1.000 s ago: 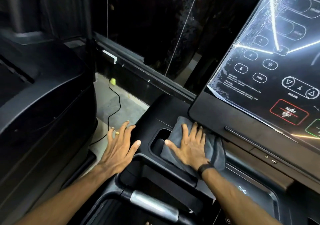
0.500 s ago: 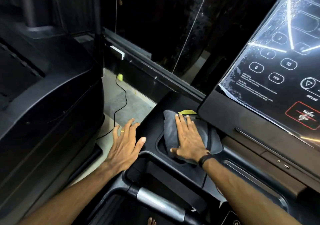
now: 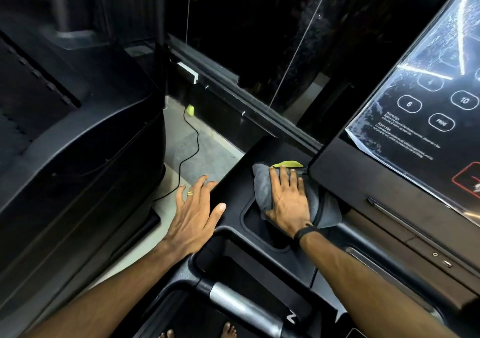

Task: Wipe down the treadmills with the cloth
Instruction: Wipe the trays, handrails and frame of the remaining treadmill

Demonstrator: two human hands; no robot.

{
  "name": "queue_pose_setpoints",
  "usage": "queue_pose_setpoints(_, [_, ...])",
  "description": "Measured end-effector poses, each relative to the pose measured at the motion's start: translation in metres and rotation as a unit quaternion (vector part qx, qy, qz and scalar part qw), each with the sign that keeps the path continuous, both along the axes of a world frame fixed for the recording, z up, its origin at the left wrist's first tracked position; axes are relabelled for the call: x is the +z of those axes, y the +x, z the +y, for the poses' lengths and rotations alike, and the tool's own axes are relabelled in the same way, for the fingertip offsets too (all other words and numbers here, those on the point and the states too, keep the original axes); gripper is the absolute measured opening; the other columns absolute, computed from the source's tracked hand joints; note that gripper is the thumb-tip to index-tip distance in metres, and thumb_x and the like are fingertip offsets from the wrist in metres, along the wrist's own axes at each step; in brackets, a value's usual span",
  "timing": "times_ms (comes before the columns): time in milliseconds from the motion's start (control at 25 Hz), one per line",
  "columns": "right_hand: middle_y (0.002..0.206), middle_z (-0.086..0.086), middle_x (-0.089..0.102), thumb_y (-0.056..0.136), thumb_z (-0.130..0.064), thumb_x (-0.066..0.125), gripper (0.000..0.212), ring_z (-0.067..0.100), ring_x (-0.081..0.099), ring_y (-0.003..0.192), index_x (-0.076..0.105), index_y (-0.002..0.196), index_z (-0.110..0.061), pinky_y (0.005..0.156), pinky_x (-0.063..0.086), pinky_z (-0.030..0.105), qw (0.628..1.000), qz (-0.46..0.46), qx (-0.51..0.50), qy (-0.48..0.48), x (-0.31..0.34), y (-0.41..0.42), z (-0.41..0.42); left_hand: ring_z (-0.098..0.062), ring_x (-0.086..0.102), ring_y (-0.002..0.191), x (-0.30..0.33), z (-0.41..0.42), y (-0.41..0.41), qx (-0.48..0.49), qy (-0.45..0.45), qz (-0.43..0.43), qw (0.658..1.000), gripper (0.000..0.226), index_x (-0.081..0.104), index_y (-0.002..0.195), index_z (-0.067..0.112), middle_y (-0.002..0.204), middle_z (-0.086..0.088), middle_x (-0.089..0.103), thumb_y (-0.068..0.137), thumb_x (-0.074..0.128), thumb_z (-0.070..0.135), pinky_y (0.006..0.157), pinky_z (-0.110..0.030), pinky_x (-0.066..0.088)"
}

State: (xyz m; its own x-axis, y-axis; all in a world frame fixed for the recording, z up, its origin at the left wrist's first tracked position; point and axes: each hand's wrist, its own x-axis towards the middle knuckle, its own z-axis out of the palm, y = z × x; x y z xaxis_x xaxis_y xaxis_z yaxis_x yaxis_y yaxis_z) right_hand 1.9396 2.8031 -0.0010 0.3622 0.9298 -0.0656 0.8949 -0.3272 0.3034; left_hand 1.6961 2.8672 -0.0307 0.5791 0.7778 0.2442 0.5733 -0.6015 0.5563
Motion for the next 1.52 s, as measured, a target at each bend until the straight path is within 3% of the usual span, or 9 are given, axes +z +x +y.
queue_pose_setpoints(240, [0.162,0.021,0.02,0.081,-0.019,0.072,0.1,0.045,0.02,0.149,0.01,0.159,-0.01,0.12,0.026,0.055,1.0,0.008,-0.018,-0.015,0.014,-0.022,-0.008,-0.017,0.042,0.137,0.003,-0.002,-0.004,-0.006,-0.006,0.024,1.0,0.075,0.039,0.143,0.014,0.156,-0.005,0.032,0.098,0.005,0.063,0.119,-0.05,0.009])
queue_pose_setpoints(440, [0.137,0.008,0.056,0.076,-0.014,0.063,0.071,0.035,0.054,0.127,0.043,0.143,-0.024,0.1,0.049,0.042,0.968,0.247,-0.043,-0.002,0.07,-0.018,-0.037,-0.021,0.049,0.13,0.006,-0.004,-0.002,0.019,-0.001,-0.003,1.0,0.066,0.044,0.138,0.012,0.151,-0.009,0.038,0.1,0.014,0.057,0.117,-0.05,0.011])
queue_pose_setpoints(520, [0.125,0.007,0.063,0.076,-0.02,0.062,0.065,0.036,0.06,0.117,0.046,0.138,-0.033,0.094,0.05,0.041,0.934,0.332,-0.112,0.07,0.098,-0.023,-0.035,-0.021,0.048,0.131,0.008,-0.004,-0.001,0.028,-0.005,-0.028,0.999,0.07,0.043,0.138,0.013,0.15,-0.009,0.039,0.1,0.009,0.06,0.117,-0.05,0.012])
queue_pose_setpoints(640, [0.131,0.003,0.057,0.074,-0.017,0.063,0.077,0.035,0.056,0.119,0.035,0.144,-0.033,0.088,0.044,0.04,0.92,0.288,-0.11,0.24,0.118,-0.064,-0.016,-0.019,0.044,0.133,0.009,-0.006,-0.001,0.048,-0.014,-0.053,0.997,0.068,0.042,0.139,0.013,0.151,-0.008,0.038,0.1,0.01,0.059,0.117,-0.051,0.013])
queue_pose_setpoints(760, [0.163,0.002,0.019,0.079,-0.041,0.066,0.092,0.031,0.011,0.152,0.015,0.155,-0.035,0.119,0.018,0.055,0.955,0.296,0.031,-0.007,0.086,-0.106,0.011,-0.021,0.044,0.133,0.008,-0.004,-0.012,0.097,-0.032,-0.111,0.989,0.065,0.043,0.138,0.012,0.148,-0.006,0.043,0.101,0.016,0.058,0.115,-0.048,0.018])
queue_pose_setpoints(880, [0.167,-0.005,-0.017,0.089,-0.073,0.046,0.091,0.025,-0.032,0.149,0.001,0.16,-0.038,0.115,-0.024,0.06,0.942,0.272,0.057,-0.188,0.037,-0.103,0.03,-0.014,0.047,0.126,0.013,0.001,-0.04,0.156,-0.047,-0.177,0.971,0.059,0.04,0.14,0.013,0.147,-0.001,0.044,0.099,0.025,0.054,0.11,-0.037,0.018])
queue_pose_setpoints(1040, [0.166,0.001,0.021,0.087,-0.083,0.03,0.085,0.03,-0.001,0.154,0.034,0.154,-0.03,0.119,-0.013,0.059,0.974,0.174,0.108,-0.101,0.022,-0.101,0.057,-0.006,0.046,0.119,0.018,-0.003,-0.079,0.237,-0.053,-0.189,0.952,0.056,0.037,0.141,0.018,0.144,0.006,0.041,0.096,0.026,0.05,0.112,-0.04,0.017])
queue_pose_setpoints(1200, [0.138,0.006,0.057,0.086,-0.071,0.038,0.067,0.033,0.036,0.137,0.062,0.128,-0.024,0.118,0.007,0.06,0.969,0.149,0.098,-0.171,0.016,-0.118,0.1,0.012,0.037,0.117,0.027,-0.03,-0.095,0.301,-0.094,-0.208,0.926,0.053,0.034,0.14,0.025,0.134,0.006,0.043,0.096,0.024,0.052,0.114,-0.039,0.018])
queue_pose_setpoints(1520, [0.144,0.008,0.056,0.095,-0.064,0.044,0.058,0.03,0.053,0.131,0.059,0.134,-0.023,0.101,0.036,0.04,0.883,0.239,0.241,-0.325,-0.001,-0.215,0.094,0.015,0.035,0.112,0.029,-0.071,-0.126,0.382,-0.073,-0.146,0.91,0.054,0.035,0.138,0.024,0.111,0.004,0.048,0.095,0.023,0.054,0.108,-0.032,0.018])
